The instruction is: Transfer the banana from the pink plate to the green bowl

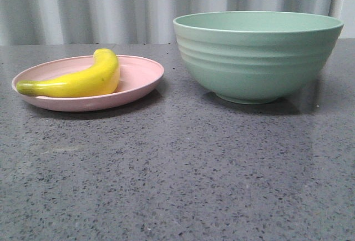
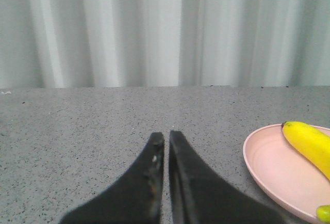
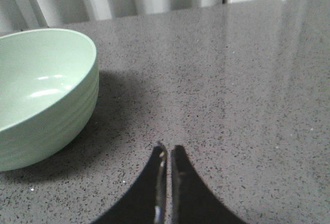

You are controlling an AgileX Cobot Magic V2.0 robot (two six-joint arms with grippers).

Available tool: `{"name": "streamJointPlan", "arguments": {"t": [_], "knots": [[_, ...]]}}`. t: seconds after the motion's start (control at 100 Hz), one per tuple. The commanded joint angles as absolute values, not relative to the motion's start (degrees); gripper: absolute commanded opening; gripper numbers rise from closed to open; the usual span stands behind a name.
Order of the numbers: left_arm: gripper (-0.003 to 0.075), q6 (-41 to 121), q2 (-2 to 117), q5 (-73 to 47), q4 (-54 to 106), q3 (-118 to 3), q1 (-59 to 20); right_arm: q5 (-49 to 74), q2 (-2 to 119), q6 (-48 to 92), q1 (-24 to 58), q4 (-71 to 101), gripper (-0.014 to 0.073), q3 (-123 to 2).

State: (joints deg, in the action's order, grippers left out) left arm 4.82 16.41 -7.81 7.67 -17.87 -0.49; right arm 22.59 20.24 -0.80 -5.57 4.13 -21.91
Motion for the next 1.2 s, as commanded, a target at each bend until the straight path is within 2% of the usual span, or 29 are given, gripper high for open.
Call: {"name": "streamJointPlan", "arguments": {"t": [0.0, 0.09, 0.13, 0.18, 0.28, 0.33, 0.44, 0.56, 0.85, 0.93, 1.05, 1.19], "knots": [[-0.0018, 4.4, 20.4, -3.2, 8.3, -21.5, -0.4, 18.7, 24.4, -0.3, -5.7, 4.5, -0.0072, -25.9], [0.0004, 4.4, 23.2, -2.6, 8.3, -22.7, -0.4, 16.2, 26.4, -0.3, -5.7, 5.3, -0.0072, -26.1], [0.0052, 4.4, 23.9, -1.6, 8.3, -22.8, -0.4, 16.2, 26.9, -0.3, -5.7, 5.3, -0.0072, -26.1], [0.0141, 4.4, 24.6, 0.0, 8.3, -22.8, -0.4, 16.4, 27.3, -0.3, -5.7, 5.3, -0.0072, -26.1], [0.0373, 4.4, 25.4, 4.5, 8.3, -22.8, -0.4, 18.0, 27.4, -0.3, -5.7, 5.3, -0.0072, -26.1], [0.0426, 4.4, 25.8, 6.8, 8.4, -22.8, -0.4, 18.8, 27.4, -0.3, -5.7, 5.3, -0.0072, -26.1], [0.0419, 4.4, 27.1, 9.1, 8.4, -23.1, -0.4, 18.9, 27.4, -0.3, -5.7, 5.3, -0.0072, -26.0], [0.0405, 4.4, 30.1, 5.4, 8.4, -25.2, -2.0, 18.9, 27.4, -0.3, -5.7, 5.3, -0.0072, -26.0], [0.0405, 4.5, 43.7, -1.2, 7.9, -35.7, -15.4, 18.9, 27.4, -0.3, -5.7, 5.3, -0.0072, -26.0], [0.0419, 4.4, 48.2, -2.9, 7.9, -38.6, -19.1, 18.9, 27.4, -0.3, -5.7, 5.3, -0.0072, -26.0], [0.0482, 4.4, 54.2, -3.4, 7.9, -42.5, -24.0, 18.9, 27.4, -0.3, -5.7, 5.3, -0.0072, -26.0], [0.0486, 4.4, 60.2, -6.1, 9.4, -46.4, -27.7, 18.9, 27.4, -0.3, -5.7, 5.3, -0.0072, -26.0]]}}
